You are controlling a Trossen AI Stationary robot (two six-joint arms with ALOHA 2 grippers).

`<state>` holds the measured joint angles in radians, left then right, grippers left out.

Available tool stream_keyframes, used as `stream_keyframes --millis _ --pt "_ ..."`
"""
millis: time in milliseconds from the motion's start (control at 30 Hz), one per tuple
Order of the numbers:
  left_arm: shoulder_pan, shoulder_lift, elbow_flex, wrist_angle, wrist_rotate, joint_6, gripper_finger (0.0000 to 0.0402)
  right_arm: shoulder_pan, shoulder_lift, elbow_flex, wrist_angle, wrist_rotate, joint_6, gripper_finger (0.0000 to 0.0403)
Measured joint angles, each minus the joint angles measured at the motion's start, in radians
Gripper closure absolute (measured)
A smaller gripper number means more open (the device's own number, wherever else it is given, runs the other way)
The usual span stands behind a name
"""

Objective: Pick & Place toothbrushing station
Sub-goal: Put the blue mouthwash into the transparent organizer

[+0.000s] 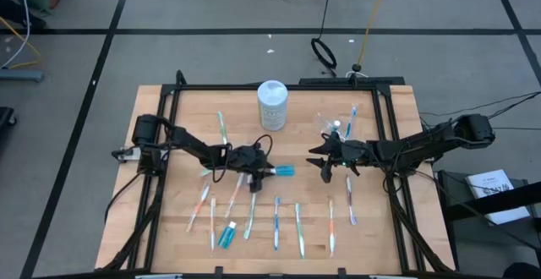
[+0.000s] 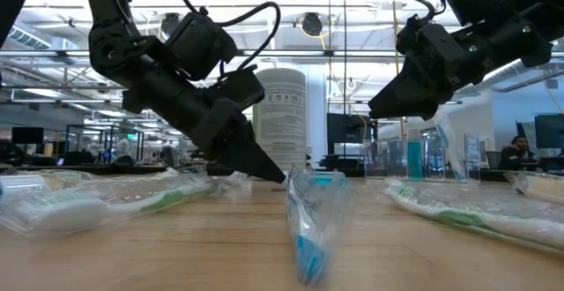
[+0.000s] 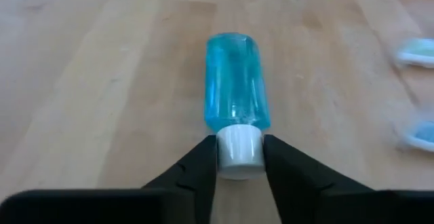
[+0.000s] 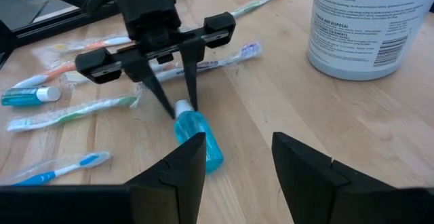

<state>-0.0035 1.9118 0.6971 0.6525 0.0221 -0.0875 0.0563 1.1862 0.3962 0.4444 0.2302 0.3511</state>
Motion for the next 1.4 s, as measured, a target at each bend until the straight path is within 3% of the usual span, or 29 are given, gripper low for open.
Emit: stream_keyframes --millis 167,367,533,900,1000,1167,1400 --pt "0.018 -0.001 0.000 -0.002 0.004 -0.019 0.0304 0.000 0.000 0.000 -0.016 -0.043 0.000 0.0238" --pt "0.007 -0.006 0.006 -0.003 0.004 0.001 0.0296 0.000 -0.040 0.000 -0.043 -0.285 -0.001 0.0238" --pt "-0.021 -0.060 0.091 -0.128 -0.007 0.083 0.0296 0.000 -0.133 0.000 -0.100 -0.285 0.006 0.0238" --pt "-0.036 -0.147 0.559 -0.856 -0.275 0.545 0.0295 0.065 -0.309 0.000 -0.437 -0.284 0.182 0.0238" --pt "-0.019 -0.148 0.659 -0.889 -0.351 0.671 0.0295 0.089 -0.315 -0.011 -0.467 -0.285 0.191 0.0238" --pt "0.029 -0.146 0.760 -0.926 -0.362 0.900 0.0295 0.111 -0.317 -0.048 -0.468 -0.290 0.252 0.0238" --pt "0.084 -0.029 0.914 -0.943 -0.432 1.169 0.0295 0.111 -0.329 -0.064 -0.472 -0.350 0.289 0.0238"
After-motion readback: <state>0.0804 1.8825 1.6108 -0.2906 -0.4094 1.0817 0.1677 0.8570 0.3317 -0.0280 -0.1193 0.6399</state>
